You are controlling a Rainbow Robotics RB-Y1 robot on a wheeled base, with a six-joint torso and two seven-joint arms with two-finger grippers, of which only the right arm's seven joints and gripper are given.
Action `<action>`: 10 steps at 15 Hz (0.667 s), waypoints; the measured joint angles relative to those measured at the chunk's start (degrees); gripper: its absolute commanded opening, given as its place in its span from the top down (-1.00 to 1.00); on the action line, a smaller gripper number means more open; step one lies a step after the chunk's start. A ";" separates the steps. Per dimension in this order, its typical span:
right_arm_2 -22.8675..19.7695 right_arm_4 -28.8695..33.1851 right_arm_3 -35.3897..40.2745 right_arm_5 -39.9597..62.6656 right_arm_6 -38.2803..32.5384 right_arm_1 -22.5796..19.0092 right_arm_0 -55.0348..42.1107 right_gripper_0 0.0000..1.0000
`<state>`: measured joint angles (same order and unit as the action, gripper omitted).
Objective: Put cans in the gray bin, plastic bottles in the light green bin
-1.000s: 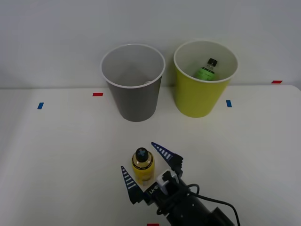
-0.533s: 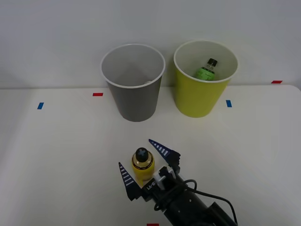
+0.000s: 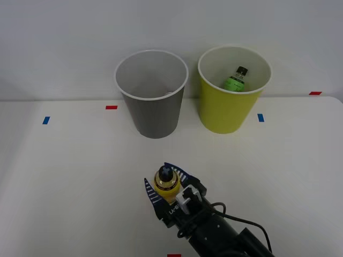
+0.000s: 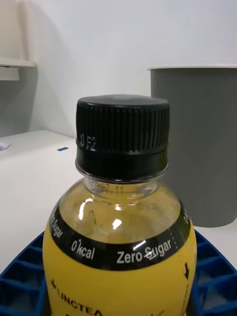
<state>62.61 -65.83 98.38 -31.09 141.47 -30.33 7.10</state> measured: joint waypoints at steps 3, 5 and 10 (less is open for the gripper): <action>-0.03 0.00 0.09 -0.65 -0.17 0.00 -0.57 1.00; -0.03 0.20 0.46 -1.66 -0.31 -0.04 -1.61 1.00; -0.09 1.21 5.89 -4.68 -0.91 -2.39 -6.49 1.00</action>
<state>62.52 -64.63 104.27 -35.76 140.56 -32.73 0.62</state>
